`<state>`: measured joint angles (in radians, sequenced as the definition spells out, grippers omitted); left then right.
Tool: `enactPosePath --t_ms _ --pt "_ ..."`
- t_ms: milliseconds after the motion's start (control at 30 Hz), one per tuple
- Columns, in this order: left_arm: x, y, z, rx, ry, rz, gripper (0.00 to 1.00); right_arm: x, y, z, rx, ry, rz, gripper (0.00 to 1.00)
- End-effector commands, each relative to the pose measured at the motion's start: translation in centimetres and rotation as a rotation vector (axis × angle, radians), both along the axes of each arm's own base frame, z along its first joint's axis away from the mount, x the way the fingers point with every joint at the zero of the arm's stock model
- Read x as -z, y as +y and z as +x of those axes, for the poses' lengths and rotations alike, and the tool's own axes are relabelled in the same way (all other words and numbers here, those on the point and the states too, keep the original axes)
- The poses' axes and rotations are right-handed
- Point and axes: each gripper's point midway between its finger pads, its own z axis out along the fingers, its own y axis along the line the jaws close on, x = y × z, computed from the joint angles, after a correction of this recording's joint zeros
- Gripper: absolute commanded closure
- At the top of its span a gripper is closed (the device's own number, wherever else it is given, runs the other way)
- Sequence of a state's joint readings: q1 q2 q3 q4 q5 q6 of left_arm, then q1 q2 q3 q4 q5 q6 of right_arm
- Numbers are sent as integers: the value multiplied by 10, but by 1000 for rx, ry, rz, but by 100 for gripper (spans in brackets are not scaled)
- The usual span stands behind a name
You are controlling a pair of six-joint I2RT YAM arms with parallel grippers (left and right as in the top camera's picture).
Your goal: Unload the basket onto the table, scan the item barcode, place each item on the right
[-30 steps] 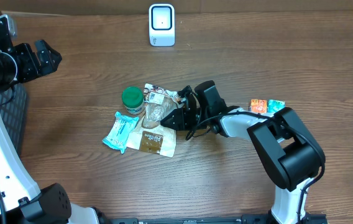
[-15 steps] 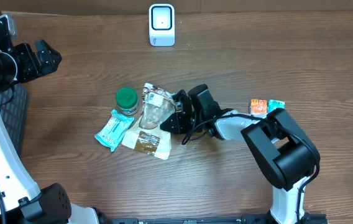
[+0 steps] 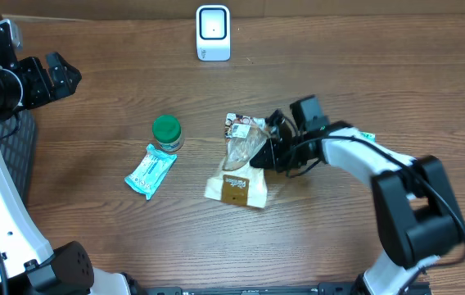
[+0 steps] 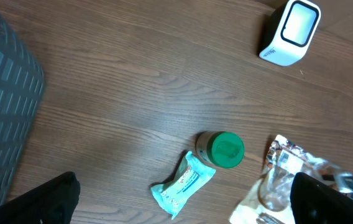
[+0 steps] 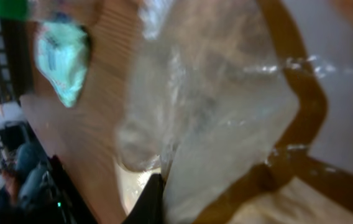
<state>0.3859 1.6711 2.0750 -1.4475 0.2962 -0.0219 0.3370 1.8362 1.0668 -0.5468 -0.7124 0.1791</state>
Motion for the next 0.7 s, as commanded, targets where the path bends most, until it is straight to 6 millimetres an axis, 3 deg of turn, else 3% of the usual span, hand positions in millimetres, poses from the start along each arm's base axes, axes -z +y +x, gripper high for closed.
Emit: enactPosePath --t_ms 0,167,333,400,533,667 --pt "-8 -2 0 22 -25 13 0 -84 3 34 -84 -293 6 96" --pt "-8 -2 0 22 -25 13 0 -149 14 34 -190 -429 38 96" --pt "-8 -2 0 22 -25 13 0 -201 39 3 -435 -558 288 96" --pt "-7 -2 0 22 -25 13 1 -216 41 -4 -454 -560 392 96" --pt "-8 -2 0 22 -25 13 1 -242 32 -8 -460 -568 568 96" --pt "-7 -2 0 22 -25 13 0 -268 10 -6 -437 -587 725 96"
